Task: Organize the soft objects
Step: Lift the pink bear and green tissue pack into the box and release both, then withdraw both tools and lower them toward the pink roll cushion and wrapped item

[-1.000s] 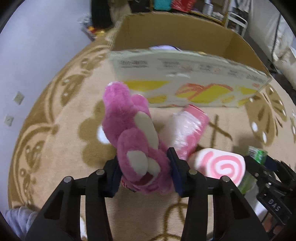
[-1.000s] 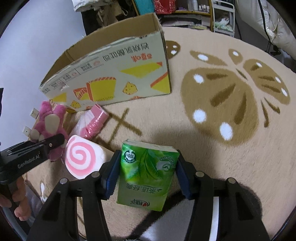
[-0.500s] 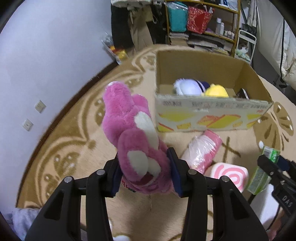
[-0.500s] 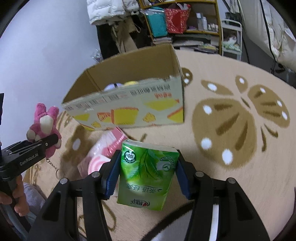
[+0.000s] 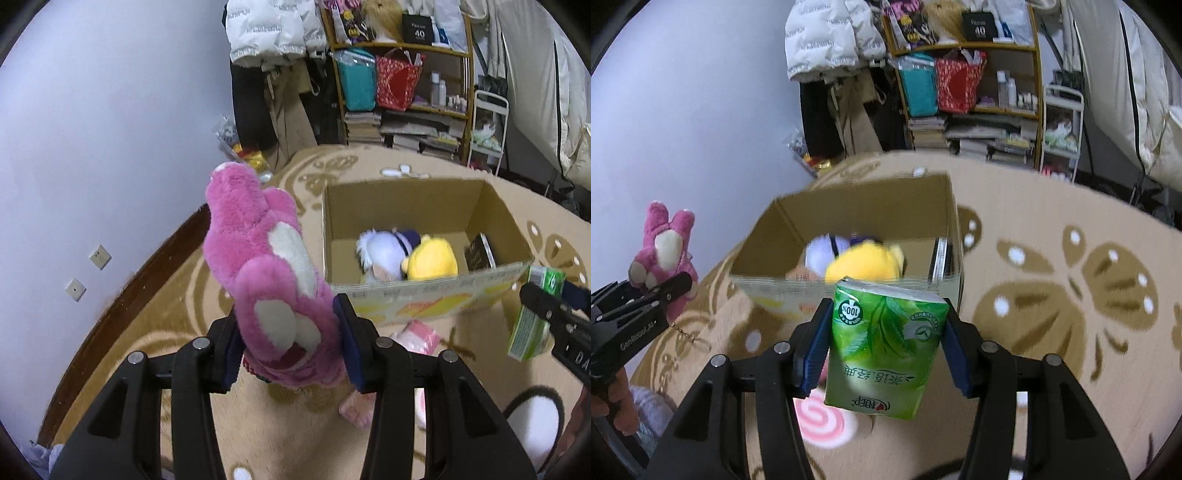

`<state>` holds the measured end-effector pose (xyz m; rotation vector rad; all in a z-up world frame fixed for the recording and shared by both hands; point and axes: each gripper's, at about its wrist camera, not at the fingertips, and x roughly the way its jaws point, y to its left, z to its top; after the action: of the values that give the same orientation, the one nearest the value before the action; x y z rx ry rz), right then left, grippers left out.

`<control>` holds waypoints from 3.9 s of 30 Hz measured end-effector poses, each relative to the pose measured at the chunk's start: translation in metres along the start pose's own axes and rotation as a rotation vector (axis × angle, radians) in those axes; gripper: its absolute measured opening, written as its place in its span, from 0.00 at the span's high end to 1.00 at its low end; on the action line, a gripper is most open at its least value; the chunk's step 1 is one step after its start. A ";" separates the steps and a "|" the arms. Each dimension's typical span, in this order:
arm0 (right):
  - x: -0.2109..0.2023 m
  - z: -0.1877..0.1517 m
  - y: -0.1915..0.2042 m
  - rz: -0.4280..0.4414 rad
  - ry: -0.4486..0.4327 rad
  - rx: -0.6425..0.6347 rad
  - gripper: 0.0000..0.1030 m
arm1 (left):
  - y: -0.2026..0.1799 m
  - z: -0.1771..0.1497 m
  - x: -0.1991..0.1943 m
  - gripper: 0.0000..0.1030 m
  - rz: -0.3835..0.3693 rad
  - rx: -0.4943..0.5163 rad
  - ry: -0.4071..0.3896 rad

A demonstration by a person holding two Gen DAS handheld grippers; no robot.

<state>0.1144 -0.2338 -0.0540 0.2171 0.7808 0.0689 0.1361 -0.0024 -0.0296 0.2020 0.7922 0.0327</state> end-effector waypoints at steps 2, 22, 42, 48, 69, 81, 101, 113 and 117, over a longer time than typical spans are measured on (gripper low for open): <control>0.000 0.011 0.000 -0.005 -0.023 -0.009 0.43 | 0.002 0.008 -0.001 0.58 0.003 -0.002 -0.016; 0.026 0.060 -0.001 -0.053 -0.202 -0.129 0.43 | -0.004 0.054 0.025 0.57 -0.005 -0.044 -0.106; 0.058 0.048 -0.008 -0.005 -0.148 -0.127 0.43 | -0.038 0.042 0.047 0.56 -0.143 0.001 -0.132; 0.059 0.046 -0.009 -0.018 -0.136 -0.124 0.42 | -0.036 0.041 0.051 0.47 -0.148 -0.014 -0.106; 0.044 0.045 -0.014 -0.024 -0.149 -0.082 0.00 | -0.017 0.026 0.043 0.12 -0.089 -0.061 -0.059; 0.007 0.032 -0.002 -0.023 -0.143 -0.079 0.00 | 0.004 0.011 0.002 0.00 -0.052 -0.074 -0.058; -0.024 -0.011 0.012 -0.066 -0.076 -0.045 0.00 | 0.024 -0.033 -0.045 0.00 -0.045 -0.070 -0.030; -0.014 -0.040 0.015 -0.072 -0.013 -0.036 0.00 | 0.028 -0.050 -0.024 0.01 -0.062 -0.091 0.051; -0.006 -0.048 0.016 -0.068 0.012 -0.042 0.00 | 0.020 -0.054 -0.014 0.01 -0.064 -0.061 0.092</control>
<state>0.0766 -0.2106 -0.0798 0.1505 0.7974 0.0217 0.0888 0.0251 -0.0522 0.1182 0.8874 0.0053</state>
